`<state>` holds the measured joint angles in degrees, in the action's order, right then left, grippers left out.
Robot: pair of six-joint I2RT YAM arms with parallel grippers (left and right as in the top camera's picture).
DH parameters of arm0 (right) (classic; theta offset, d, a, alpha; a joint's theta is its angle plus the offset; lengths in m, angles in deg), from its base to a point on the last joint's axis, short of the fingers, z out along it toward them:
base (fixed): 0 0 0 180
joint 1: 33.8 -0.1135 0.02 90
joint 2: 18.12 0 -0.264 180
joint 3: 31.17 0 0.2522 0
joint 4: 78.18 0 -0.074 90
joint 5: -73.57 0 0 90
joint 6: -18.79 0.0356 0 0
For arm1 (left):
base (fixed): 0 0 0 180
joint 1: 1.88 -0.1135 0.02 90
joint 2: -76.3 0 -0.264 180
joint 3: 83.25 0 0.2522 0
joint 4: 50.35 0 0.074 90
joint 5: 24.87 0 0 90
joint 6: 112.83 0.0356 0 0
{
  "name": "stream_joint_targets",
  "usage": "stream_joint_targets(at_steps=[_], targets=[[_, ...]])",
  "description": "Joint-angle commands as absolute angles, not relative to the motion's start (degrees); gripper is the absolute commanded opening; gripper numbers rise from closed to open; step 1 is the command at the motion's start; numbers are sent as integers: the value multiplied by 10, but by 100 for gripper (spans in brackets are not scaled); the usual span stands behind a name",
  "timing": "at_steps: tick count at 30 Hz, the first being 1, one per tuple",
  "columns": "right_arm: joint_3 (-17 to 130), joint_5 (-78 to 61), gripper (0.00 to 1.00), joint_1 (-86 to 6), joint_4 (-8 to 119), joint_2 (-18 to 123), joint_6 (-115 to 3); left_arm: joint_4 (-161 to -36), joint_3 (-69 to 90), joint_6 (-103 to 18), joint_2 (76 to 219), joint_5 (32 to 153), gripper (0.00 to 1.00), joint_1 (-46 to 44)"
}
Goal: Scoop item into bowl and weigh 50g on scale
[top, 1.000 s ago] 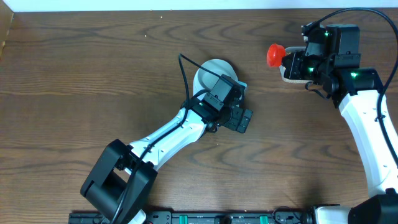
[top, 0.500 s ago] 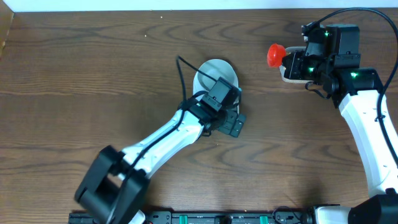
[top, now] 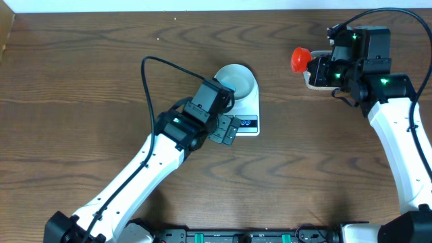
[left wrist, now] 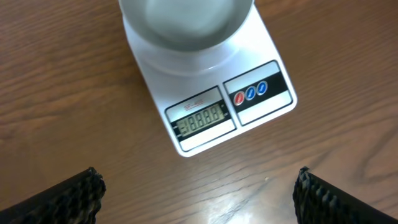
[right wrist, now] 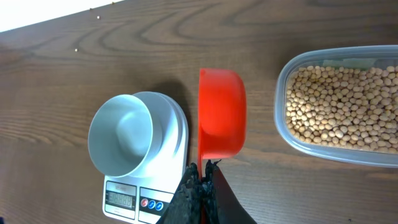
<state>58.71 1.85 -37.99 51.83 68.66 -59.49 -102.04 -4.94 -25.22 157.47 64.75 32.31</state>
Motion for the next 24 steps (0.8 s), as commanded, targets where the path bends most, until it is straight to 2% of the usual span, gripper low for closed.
stream_joint_targets(at_steps=[1, 24], targets=[[597, 15, 1, -377, 518, 688, -610, -1030, -45, -215, 1568, 636, 99, 304], [597, 15, 1, -374, 514, 688, -610, -1029, -45, -215, 1568, 636, 98, 284]])
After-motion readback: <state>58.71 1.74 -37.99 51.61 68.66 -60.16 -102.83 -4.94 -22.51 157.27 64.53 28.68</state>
